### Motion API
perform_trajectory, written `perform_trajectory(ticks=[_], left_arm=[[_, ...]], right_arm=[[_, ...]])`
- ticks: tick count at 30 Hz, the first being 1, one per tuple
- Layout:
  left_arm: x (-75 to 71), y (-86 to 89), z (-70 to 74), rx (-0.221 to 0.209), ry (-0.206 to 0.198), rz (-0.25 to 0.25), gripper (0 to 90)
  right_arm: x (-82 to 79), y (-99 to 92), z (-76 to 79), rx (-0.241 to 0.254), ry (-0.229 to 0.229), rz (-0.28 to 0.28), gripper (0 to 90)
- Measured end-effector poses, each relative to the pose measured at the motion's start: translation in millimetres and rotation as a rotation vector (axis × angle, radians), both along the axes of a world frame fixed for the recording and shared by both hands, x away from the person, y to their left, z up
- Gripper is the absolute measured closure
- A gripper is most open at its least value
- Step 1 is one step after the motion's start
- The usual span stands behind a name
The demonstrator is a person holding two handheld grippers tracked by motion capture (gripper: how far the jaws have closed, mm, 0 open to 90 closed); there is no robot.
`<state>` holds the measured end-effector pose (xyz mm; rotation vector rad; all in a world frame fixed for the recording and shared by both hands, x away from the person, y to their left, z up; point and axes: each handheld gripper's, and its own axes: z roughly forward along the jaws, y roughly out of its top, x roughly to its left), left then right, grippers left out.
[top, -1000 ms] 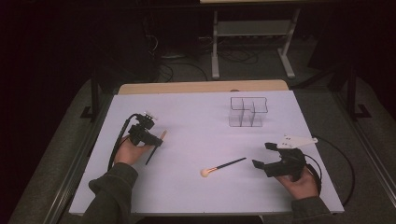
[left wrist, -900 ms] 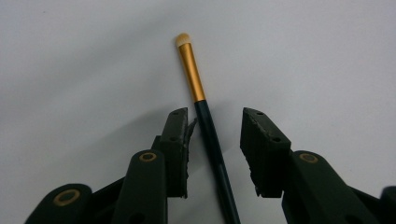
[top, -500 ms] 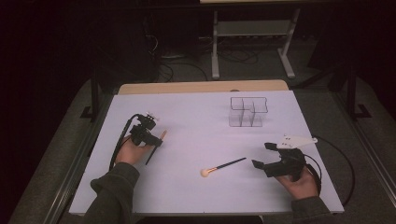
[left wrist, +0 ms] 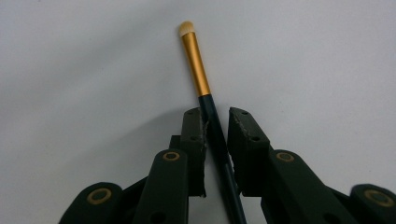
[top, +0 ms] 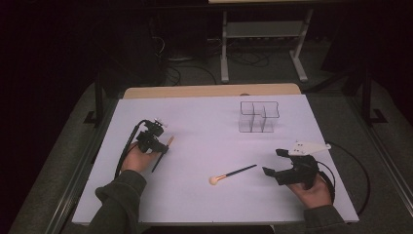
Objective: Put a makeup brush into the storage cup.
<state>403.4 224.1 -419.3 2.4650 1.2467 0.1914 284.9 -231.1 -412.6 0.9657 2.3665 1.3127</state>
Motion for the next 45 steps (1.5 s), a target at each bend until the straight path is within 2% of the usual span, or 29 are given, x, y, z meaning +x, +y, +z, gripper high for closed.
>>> perform_trajectory(ticks=[12,16,23,27,33,39,40,43,45], left_arm=[[-4.3,-8.6,-1.1,0.056,-0.033,-0.001,82.1],[-4.0,-9.8,-0.5,0.077,-0.033,-0.015,82.8],[-2.6,-10.0,-0.2,0.074,-0.025,-0.014,83.1],[-2.4,-9.1,-0.2,0.058,-0.016,0.0,83.2],[-1.6,-6.3,1.0,0.065,-0.011,-0.021,83.2],[-3.8,-3.0,4.4,0.041,-0.015,-0.007,83.2],[-3.3,-1.6,5.5,0.045,-0.017,-0.022,83.2],[-5.5,-1.0,8.0,0.027,-0.02,-0.012,83.2],[-6.4,0.2,10.2,0.018,-0.025,-0.028,83.2]], right_arm=[[-0.8,1.0,0.9,0.0,0.001,-0.001,15.1],[-0.5,1.7,0.6,-0.002,-0.001,0.002,15.1],[-0.1,1.8,0.1,-0.003,0.004,0.001,15.1],[0.0,1.5,0.0,-0.001,0.007,0.002,15.1],[0.2,2.3,-0.5,-0.005,0.013,0.004,15.1],[0.6,3.4,-1.4,-0.007,0.015,0.003,15.1],[0.7,3.4,-1.5,-0.007,0.015,0.004,15.1],[0.9,3.7,-1.7,-0.007,0.017,0.006,15.2],[1.2,3.4,-1.8,-0.008,0.019,0.008,15.2]])
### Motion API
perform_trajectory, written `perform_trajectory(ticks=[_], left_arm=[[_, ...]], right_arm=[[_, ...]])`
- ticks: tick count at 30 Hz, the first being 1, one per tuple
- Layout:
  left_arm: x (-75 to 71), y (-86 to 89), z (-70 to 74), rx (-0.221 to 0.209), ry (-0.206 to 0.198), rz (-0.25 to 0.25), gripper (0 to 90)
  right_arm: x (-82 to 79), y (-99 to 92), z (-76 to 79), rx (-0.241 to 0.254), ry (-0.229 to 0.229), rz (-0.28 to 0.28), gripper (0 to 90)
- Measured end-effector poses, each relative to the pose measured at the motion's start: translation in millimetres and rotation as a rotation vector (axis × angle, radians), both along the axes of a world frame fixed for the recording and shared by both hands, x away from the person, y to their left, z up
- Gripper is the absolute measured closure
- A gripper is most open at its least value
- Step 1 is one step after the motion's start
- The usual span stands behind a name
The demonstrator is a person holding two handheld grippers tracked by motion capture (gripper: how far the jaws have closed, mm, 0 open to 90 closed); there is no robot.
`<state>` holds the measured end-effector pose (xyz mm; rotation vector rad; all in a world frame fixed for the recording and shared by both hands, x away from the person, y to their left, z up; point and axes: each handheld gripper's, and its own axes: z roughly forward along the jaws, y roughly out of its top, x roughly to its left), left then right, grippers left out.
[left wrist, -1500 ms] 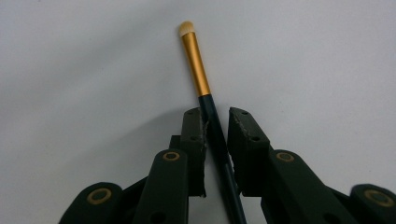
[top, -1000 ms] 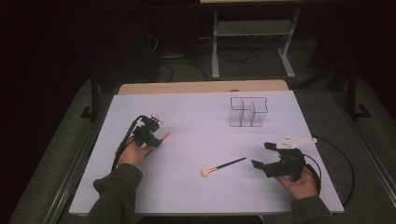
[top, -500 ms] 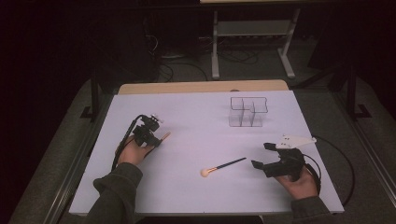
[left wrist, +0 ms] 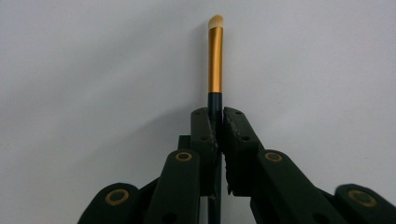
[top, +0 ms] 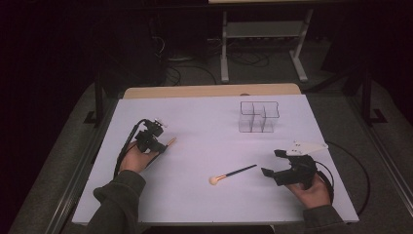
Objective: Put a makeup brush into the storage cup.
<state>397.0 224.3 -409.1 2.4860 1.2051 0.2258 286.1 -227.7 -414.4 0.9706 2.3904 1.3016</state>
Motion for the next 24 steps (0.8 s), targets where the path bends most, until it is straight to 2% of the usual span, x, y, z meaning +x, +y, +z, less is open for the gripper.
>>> perform_trajectory(ticks=[18,21,24], left_arm=[[-20.8,5.6,27.3,-0.112,-0.056,-0.066,83.2],[-25.4,6.1,30.8,-0.124,-0.074,-0.08,83.2],[-30.5,6.5,34.0,-0.112,-0.092,-0.09,83.2]], right_arm=[[1.9,6.6,-3.5,-0.009,0.026,0.017,15.2],[2.2,7.6,-3.7,-0.013,0.034,0.019,15.3],[2.3,8.0,-4.0,-0.014,0.039,0.024,15.7]])
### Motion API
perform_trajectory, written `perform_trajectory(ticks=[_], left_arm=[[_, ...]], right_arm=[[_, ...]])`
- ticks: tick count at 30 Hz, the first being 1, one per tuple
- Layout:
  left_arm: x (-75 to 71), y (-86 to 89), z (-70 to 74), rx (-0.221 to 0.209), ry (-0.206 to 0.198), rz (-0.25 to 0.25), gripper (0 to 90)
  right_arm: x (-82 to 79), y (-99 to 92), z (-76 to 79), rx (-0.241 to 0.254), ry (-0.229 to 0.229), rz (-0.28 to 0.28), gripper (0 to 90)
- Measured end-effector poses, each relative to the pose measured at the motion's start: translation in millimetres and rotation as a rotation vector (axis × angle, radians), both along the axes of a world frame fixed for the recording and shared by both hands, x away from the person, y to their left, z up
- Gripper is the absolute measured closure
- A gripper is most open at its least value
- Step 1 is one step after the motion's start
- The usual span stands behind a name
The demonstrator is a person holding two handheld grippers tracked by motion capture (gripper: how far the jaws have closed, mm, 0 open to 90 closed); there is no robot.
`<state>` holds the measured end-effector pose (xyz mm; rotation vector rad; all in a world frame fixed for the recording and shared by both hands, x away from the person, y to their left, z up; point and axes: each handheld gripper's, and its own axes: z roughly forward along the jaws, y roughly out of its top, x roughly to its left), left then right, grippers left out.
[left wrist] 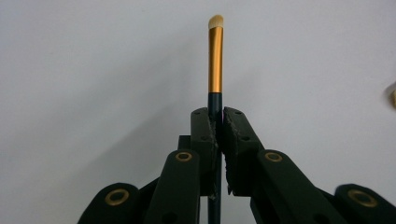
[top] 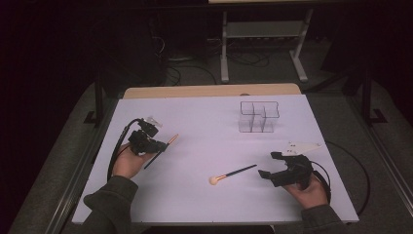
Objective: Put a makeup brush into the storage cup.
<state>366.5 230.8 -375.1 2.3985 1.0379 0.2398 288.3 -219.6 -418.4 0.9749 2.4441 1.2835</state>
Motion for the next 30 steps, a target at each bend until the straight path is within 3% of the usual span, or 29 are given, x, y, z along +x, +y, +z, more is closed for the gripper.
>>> perform_trajectory(ticks=[3,11,30], left_arm=[[-5.0,1.3,2.3,-0.014,-0.01,0.003,83.2],[-15.0,6.0,10.8,-0.055,-0.03,-0.012,83.2],[-37.4,-2.8,19.5,-0.117,-0.057,-0.097,83.2]], right_arm=[[-0.2,0.9,1.6,0.008,0.016,0.004,16.2],[1.3,8.8,10.5,-0.009,0.006,0.033,16.2],[9.1,30.1,29.5,0.019,0.003,0.103,16.2]])
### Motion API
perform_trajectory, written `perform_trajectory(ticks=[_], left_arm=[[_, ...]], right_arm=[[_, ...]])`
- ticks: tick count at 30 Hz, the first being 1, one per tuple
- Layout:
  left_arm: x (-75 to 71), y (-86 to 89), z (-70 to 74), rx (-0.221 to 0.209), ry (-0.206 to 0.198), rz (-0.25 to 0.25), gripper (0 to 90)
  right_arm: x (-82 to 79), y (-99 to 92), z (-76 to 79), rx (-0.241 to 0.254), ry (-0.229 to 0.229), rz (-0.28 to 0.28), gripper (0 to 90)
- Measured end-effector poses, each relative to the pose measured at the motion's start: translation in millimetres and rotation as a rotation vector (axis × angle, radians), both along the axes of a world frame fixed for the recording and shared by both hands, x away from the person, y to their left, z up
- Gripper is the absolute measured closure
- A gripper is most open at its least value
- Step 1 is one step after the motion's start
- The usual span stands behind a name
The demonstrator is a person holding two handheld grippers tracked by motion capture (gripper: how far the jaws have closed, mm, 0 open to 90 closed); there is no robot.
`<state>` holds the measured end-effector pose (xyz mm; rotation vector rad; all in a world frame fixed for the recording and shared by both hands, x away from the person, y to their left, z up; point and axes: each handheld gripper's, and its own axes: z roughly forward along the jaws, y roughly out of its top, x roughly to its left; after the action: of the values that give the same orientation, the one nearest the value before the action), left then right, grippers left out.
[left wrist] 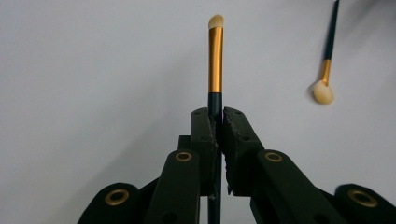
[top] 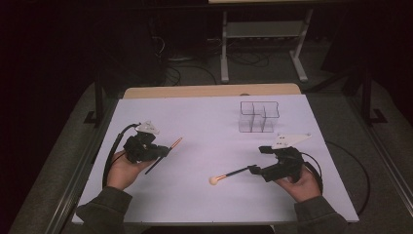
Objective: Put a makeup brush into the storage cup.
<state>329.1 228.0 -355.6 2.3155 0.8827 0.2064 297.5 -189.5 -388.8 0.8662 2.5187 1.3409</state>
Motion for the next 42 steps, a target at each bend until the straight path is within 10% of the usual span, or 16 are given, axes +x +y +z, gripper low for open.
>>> perform_trajectory(ticks=[42], left_arm=[[-29.8,-22.7,8.9,-0.262,-0.062,-0.218,83.3]], right_arm=[[21.4,64.6,32.2,-0.007,0.027,0.2,19.4]])
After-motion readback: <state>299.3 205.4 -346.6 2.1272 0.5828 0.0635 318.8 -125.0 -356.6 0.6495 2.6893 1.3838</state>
